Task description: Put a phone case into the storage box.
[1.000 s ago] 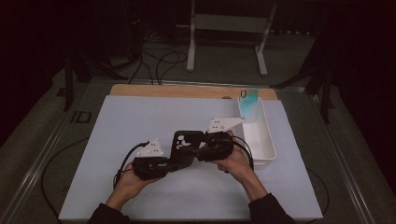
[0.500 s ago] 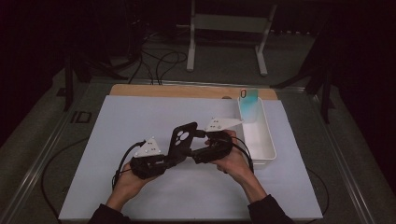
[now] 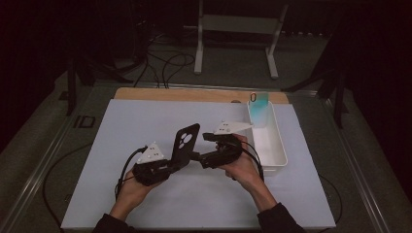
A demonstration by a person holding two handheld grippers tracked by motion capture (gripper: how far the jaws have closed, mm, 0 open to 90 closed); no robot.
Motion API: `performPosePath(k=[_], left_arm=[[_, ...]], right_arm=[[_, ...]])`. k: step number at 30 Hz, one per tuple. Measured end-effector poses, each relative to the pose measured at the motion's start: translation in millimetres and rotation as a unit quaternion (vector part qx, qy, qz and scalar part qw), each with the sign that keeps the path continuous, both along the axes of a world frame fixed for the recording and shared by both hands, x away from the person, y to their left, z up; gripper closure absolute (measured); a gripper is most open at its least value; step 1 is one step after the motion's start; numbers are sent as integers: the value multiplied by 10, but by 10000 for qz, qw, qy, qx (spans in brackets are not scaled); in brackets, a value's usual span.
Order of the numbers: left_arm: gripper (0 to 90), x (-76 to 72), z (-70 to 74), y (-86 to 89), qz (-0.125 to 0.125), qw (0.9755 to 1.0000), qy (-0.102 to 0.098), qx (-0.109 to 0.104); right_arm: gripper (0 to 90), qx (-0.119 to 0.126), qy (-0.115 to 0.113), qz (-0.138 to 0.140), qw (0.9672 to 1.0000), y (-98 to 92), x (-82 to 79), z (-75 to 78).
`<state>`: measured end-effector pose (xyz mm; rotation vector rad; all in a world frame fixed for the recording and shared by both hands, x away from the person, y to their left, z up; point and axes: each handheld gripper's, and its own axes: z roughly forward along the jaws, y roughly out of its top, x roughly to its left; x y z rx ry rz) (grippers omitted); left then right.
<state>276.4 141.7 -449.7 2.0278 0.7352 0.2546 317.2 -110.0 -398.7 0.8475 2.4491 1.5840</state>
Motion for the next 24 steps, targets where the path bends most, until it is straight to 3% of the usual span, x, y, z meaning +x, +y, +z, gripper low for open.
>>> performPosePath(k=[15,24], left_arm=[[804,-24,-54,41,309,9995,-37,103],[804,-31,-73,21,437,9989,-57,130]], right_arm=[[103,94,95,-348,9993,47,40,-2],[94,241,93,-412,9988,128,39,54]])
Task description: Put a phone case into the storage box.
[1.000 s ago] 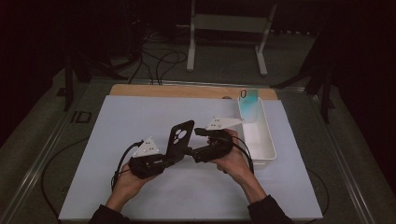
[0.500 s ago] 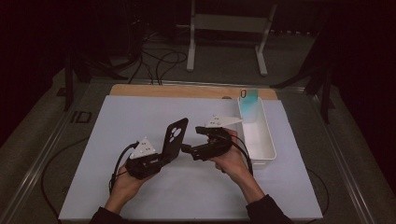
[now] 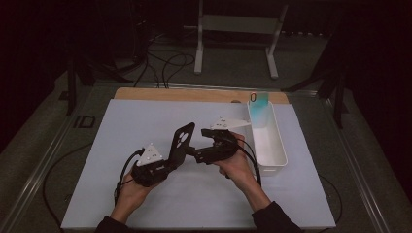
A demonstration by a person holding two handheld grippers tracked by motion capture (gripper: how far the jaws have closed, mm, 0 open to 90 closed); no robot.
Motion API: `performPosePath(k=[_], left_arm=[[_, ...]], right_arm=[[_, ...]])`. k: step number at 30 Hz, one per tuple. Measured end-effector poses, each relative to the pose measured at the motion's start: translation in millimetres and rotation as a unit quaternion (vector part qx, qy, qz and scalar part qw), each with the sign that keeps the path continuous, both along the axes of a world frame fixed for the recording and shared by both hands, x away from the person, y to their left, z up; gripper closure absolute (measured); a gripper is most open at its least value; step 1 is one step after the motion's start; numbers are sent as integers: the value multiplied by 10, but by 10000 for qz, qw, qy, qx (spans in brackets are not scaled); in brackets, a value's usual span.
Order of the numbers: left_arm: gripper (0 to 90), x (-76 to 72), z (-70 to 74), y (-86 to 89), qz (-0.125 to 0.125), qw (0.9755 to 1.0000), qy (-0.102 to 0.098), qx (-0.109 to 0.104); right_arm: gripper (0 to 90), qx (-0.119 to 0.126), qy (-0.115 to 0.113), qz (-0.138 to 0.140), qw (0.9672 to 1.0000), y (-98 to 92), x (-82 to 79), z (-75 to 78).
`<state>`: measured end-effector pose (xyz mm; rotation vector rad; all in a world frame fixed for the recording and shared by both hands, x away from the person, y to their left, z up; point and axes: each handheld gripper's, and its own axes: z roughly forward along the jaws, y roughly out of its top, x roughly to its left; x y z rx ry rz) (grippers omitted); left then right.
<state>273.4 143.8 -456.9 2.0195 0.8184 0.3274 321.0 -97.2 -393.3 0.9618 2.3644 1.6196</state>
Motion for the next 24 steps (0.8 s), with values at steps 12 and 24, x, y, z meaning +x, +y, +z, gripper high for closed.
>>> performPosePath(k=[12,24], left_arm=[[805,-24,-5,-37,-76,10000,-9,-51],[805,-49,-11,-115,-226,9997,23,-105]], right_arm=[[97,147,239,-107,9995,170,33,3],[120,271,428,-305,9983,215,68,-19]])
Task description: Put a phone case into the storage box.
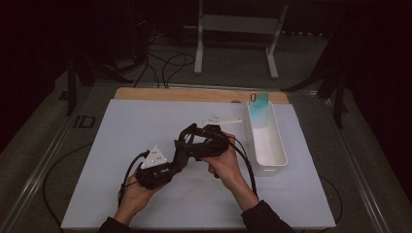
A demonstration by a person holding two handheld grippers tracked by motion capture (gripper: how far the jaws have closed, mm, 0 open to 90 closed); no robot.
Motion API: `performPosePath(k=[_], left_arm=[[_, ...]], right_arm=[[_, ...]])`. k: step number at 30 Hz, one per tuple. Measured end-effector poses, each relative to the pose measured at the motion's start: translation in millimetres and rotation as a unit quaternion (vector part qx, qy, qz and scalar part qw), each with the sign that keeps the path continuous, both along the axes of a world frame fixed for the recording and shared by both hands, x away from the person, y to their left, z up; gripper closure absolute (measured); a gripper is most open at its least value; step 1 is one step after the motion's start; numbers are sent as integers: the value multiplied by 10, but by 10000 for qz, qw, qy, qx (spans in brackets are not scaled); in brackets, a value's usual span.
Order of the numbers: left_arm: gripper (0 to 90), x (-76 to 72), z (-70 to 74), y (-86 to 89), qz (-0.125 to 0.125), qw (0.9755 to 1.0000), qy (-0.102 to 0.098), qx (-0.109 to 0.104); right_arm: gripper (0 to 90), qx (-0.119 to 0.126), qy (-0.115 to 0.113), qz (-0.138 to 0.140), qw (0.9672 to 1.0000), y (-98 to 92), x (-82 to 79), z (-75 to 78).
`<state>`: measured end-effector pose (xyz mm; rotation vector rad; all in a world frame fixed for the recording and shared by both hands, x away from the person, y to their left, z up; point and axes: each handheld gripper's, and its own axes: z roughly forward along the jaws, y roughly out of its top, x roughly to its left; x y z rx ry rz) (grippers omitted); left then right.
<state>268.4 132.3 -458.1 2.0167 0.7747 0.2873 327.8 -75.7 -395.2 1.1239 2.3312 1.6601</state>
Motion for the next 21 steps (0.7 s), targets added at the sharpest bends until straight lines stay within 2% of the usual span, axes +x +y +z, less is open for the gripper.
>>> performPosePath(k=[8,15,18,19,21], left_arm=[[805,-3,-5,-3,-51,10000,31,-73],[800,5,-16,-20,-28,10000,54,-27],[746,6,-8,-17,-18,10000,52,-40],[702,5,-4,-16,10,10000,15,-9],[668,3,2,-9,77,10000,-26,49]], right_arm=[[126,45,19,44,10000,-9,5,-2],[146,-109,-190,24,9998,13,-38,19],[147,-108,-160,55,9998,14,-38,16],[147,-125,-178,72,9997,17,-37,10],[148,-149,-169,81,9997,27,-40,3]])
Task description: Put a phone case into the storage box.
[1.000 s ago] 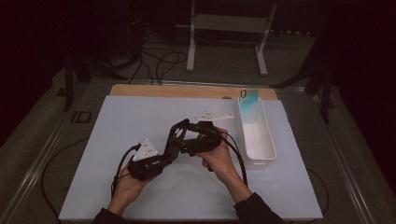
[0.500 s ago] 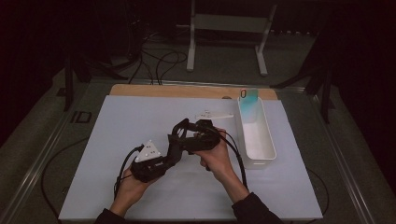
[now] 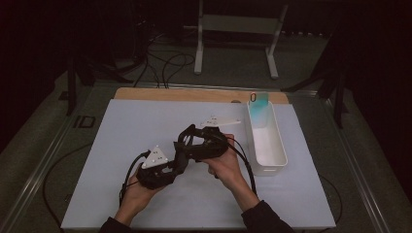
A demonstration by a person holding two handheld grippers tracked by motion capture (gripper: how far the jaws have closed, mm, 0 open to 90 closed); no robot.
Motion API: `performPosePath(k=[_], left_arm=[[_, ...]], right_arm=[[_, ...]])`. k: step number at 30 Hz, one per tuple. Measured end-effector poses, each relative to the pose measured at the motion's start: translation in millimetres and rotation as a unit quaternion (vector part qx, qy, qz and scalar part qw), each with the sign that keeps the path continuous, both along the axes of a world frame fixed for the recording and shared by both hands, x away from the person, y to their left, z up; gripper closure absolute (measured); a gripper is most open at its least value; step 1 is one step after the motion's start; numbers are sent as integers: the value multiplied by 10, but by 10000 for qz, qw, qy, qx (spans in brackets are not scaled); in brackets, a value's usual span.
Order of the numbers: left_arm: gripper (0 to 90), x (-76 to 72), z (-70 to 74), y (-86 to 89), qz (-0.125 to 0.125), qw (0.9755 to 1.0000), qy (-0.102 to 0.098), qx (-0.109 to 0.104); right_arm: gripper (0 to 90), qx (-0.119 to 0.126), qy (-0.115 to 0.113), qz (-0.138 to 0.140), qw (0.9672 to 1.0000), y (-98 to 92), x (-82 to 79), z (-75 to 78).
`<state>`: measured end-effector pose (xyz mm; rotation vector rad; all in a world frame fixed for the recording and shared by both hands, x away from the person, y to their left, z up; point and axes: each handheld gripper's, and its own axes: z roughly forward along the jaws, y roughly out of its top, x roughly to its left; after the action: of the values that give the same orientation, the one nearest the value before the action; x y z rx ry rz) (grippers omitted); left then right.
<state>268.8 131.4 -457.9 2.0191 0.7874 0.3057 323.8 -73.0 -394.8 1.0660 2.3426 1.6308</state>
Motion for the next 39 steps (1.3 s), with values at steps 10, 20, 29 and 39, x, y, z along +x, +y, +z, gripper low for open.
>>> performPosePath(k=[10,20,29,39], left_arm=[[237,-12,15,108,458,9988,-172,92],[31,-47,28,368,1038,9941,-324,31],[1,-127,12,606,1300,9895,-622,-114],[1,-214,-120,877,1549,9842,-832,-190]], right_arm=[[148,-32,-53,-51,10000,-39,5,13],[147,-76,-63,-84,9999,-47,2,9],[148,-80,-76,-118,9999,-69,9,14],[148,-96,-100,-184,9997,-116,20,29]])
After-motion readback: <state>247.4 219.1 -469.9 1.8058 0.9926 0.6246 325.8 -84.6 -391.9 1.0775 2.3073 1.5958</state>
